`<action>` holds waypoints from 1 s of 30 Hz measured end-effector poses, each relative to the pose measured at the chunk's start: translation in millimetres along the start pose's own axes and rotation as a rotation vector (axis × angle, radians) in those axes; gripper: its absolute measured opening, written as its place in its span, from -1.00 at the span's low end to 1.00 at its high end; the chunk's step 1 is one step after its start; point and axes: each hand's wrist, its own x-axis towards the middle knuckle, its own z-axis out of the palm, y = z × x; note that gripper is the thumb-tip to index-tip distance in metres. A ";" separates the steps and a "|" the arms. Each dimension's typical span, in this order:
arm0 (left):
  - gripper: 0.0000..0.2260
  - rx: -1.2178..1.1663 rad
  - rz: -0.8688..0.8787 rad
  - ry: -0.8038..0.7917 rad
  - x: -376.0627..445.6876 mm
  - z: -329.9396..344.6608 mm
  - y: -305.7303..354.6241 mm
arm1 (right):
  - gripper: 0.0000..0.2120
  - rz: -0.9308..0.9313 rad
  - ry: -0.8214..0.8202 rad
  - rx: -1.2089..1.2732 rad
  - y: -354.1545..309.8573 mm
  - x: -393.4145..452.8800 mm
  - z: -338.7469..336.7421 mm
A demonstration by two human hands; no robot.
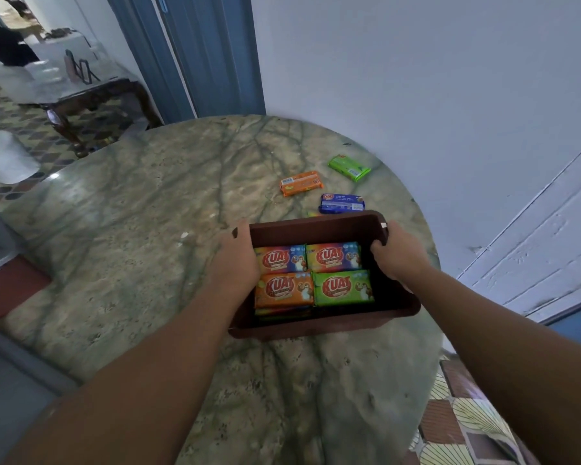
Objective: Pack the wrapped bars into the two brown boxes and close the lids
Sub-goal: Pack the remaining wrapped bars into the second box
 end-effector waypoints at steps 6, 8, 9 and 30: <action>-0.53 -0.008 0.039 -0.032 2.5 7.0 20.7 | -0.86 0.035 0.051 0.003 19.8 -8.0 -12.0; -0.53 0.007 0.045 -0.045 4.7 8.2 22.5 | -0.81 0.037 0.060 0.002 22.6 -9.3 -12.9; -0.53 0.038 0.036 -0.054 5.9 7.9 23.9 | -0.77 0.035 0.061 0.004 22.5 -9.6 -13.4; -0.64 0.200 0.385 -0.447 143.4 25.0 140.8 | -0.72 -0.279 -0.211 -0.288 -38.4 138.5 -26.6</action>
